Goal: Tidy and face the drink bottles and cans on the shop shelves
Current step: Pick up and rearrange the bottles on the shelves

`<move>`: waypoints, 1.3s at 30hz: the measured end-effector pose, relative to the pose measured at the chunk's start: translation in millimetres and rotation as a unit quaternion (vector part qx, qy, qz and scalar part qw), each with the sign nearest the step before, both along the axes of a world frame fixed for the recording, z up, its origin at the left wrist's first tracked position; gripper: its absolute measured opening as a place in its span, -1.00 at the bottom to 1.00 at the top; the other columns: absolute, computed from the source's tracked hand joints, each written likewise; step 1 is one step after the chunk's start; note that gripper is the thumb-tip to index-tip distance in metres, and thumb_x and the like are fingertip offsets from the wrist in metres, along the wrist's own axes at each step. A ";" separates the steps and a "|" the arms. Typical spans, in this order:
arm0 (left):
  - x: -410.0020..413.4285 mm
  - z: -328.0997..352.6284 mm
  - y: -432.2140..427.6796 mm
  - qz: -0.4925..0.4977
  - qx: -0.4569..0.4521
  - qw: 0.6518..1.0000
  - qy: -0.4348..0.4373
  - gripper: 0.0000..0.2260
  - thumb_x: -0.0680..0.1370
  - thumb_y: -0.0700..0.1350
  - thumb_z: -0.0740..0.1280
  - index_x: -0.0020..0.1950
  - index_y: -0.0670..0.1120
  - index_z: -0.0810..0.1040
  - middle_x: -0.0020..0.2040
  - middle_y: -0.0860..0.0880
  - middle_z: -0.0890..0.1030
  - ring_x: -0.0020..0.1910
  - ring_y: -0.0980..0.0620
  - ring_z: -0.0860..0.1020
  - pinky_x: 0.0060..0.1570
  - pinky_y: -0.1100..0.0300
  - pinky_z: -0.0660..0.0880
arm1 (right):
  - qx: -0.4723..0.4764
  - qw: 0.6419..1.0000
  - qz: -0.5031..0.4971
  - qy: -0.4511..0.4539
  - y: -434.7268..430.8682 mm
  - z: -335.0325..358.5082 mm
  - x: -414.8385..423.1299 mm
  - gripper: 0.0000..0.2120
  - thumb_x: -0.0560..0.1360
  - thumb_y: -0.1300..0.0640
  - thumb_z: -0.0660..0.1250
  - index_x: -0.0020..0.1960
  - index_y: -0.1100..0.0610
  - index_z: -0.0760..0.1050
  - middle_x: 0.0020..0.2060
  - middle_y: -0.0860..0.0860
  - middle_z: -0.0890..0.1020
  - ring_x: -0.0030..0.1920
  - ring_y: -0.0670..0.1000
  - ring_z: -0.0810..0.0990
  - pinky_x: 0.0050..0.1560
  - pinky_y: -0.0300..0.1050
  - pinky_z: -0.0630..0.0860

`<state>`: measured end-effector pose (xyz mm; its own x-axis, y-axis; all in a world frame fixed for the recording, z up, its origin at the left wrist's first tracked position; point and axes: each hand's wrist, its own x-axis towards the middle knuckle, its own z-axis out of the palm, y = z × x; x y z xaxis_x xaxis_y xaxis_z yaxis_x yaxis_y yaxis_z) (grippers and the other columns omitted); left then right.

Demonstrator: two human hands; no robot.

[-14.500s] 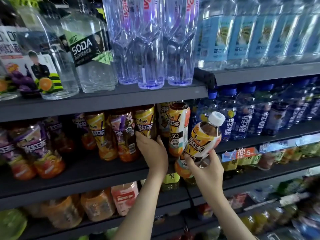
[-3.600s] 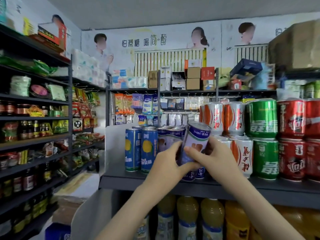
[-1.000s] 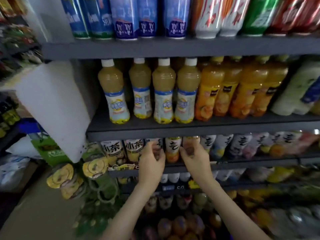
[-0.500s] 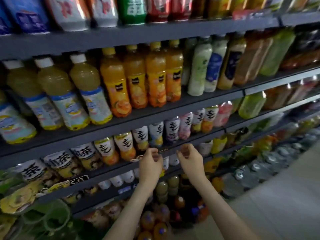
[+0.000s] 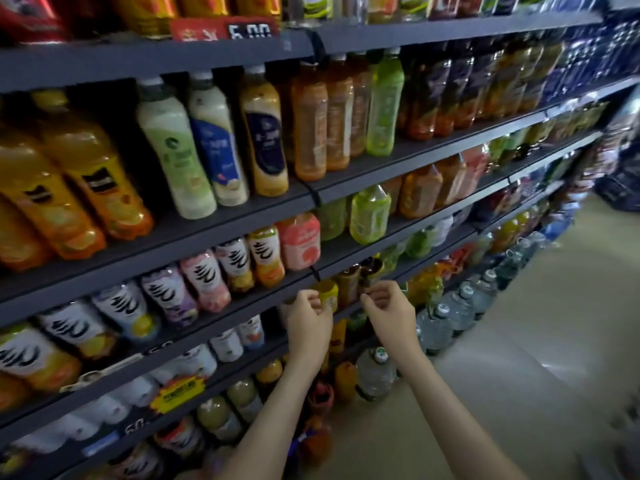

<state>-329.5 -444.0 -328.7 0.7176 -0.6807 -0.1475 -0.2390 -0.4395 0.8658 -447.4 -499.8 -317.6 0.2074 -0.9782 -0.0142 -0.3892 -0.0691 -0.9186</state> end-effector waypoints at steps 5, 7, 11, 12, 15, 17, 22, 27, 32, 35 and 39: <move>-21.9 -4.5 -72.6 0.010 -0.007 1.000 -0.014 -0.81 0.57 -0.06 0.27 0.17 -0.01 0.40 0.05 0.06 0.52 -0.11 0.13 0.49 -0.26 0.26 0.46 | -0.007 1.000 0.000 0.003 -71.4 -8.0 -18.7 -0.80 0.50 0.12 0.36 0.09 0.09 0.42 -0.09 -0.03 0.53 -0.08 -0.09 0.52 -0.13 -0.25 0.49; -29.3 -8.0 -105.6 0.008 -0.008 1.000 -0.009 -0.79 0.57 -0.07 0.28 0.17 0.00 0.37 0.06 0.06 0.50 -0.12 0.11 0.50 -0.32 0.28 0.46 | -0.012 1.000 0.000 0.008 -103.1 -10.5 -22.4 -0.78 0.50 0.14 0.35 0.10 0.08 0.39 -0.09 -0.02 0.52 -0.11 -0.12 0.50 -0.19 -0.30 0.45; -46.5 -13.7 -175.0 0.011 -0.011 1.000 0.006 -0.77 0.57 -0.11 0.28 0.20 -0.07 0.36 0.14 -0.03 0.48 -0.08 0.08 0.50 -0.29 0.33 0.39 | -0.002 1.000 -0.012 0.022 -168.6 -16.2 -34.3 -0.69 0.49 0.11 0.38 0.15 0.05 0.33 -0.11 0.00 0.50 -0.11 -0.07 0.50 -0.16 -0.23 0.47; -50.1 -15.4 -191.1 0.020 -0.016 1.000 0.015 -0.76 0.56 -0.11 0.28 0.21 -0.08 0.36 0.16 -0.05 0.48 -0.01 0.05 0.51 -0.22 0.28 0.42 | -0.002 0.999 -0.013 0.033 -184.2 -18.0 -37.6 -0.67 0.48 0.10 0.38 0.17 0.06 0.33 -0.08 -0.01 0.49 -0.06 -0.04 0.50 -0.11 -0.20 0.46; -59.6 -13.7 -236.9 0.043 -0.018 0.999 0.021 -0.73 0.57 -0.12 0.27 0.25 -0.10 0.35 0.21 -0.04 0.46 0.06 0.03 0.50 -0.15 0.23 0.41 | -0.006 0.999 0.008 0.053 -228.6 -20.7 -44.8 -0.56 0.48 0.10 0.38 0.29 0.11 0.31 0.08 0.00 0.47 0.11 0.01 0.46 0.04 -0.15 0.46; -63.4 -11.8 -261.3 0.072 -0.010 0.997 0.021 -0.71 0.57 -0.10 0.28 0.26 -0.09 0.34 0.20 -0.01 0.42 -0.02 0.07 0.47 -0.20 0.23 0.39 | -0.006 0.998 0.023 0.062 -254.4 -23.1 -48.7 -0.50 0.48 0.11 0.38 0.34 0.13 0.28 0.15 0.03 0.45 0.17 0.04 0.45 0.11 -0.11 0.47; -59.3 -23.8 -292.3 0.155 -0.010 0.987 -0.024 -0.69 0.53 -0.08 0.33 0.23 -0.11 0.38 0.19 -0.04 0.44 0.02 0.02 0.49 -0.18 0.19 0.40 | -0.001 0.992 0.091 0.086 -304.6 -35.6 -42.3 -0.33 0.49 0.05 0.39 0.46 0.18 0.13 0.34 0.07 0.32 0.35 0.07 0.33 0.18 -0.18 0.37; -41.3 -45.3 -307.7 0.230 -0.023 0.971 -0.062 -0.65 0.52 -0.10 0.35 0.26 -0.13 0.38 0.19 -0.06 0.45 -0.04 0.05 0.47 -0.19 0.23 0.37 | -0.058 0.977 0.187 0.085 -332.9 -60.0 1.3 -0.08 0.41 -0.04 0.45 0.51 0.22 -0.05 0.44 0.13 0.18 0.45 0.12 0.16 0.33 -0.07 0.28; -22.6 -76.1 -307.2 0.278 -0.070 0.951 -0.119 -0.70 0.52 -0.15 0.32 0.24 -0.12 0.41 0.15 -0.07 0.49 0.08 -0.05 0.53 -0.05 0.15 0.49 | -0.137 0.974 0.173 0.039 -327.5 -82.8 55.3 0.13 0.26 -0.13 0.55 0.52 0.24 -0.09 0.42 0.20 0.19 0.41 0.20 0.18 0.29 0.12 0.32; -13.8 -91.3 -299.4 0.279 -0.093 0.938 -0.184 -0.68 0.52 -0.17 0.31 0.26 -0.12 0.40 0.15 -0.05 0.48 0.11 -0.02 0.49 -0.02 0.22 0.45 | -0.130 0.983 0.126 0.003 -328.9 -94.5 75.4 0.14 0.23 -0.14 0.56 0.51 0.20 -0.10 0.38 0.19 0.20 0.37 0.21 0.19 0.31 0.19 0.30; -10.4 -111.1 -293.1 0.298 -0.110 0.917 -0.240 -0.67 0.52 -0.18 0.32 0.28 -0.14 0.40 0.16 -0.06 0.47 0.11 -0.01 0.49 -0.09 0.32 0.38 | -0.178 0.977 0.097 -0.068 -333.8 -109.5 80.4 0.11 0.19 -0.02 0.59 0.47 0.31 -0.02 0.28 0.22 0.28 0.28 0.23 0.24 0.29 0.18 0.32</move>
<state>-339.9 -737.1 -439.7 0.9182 -0.1211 0.3772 -0.3901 -0.4427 0.8074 -367.1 -833.6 -427.1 0.3659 -0.8579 0.3606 -0.2134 -0.4545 -0.8648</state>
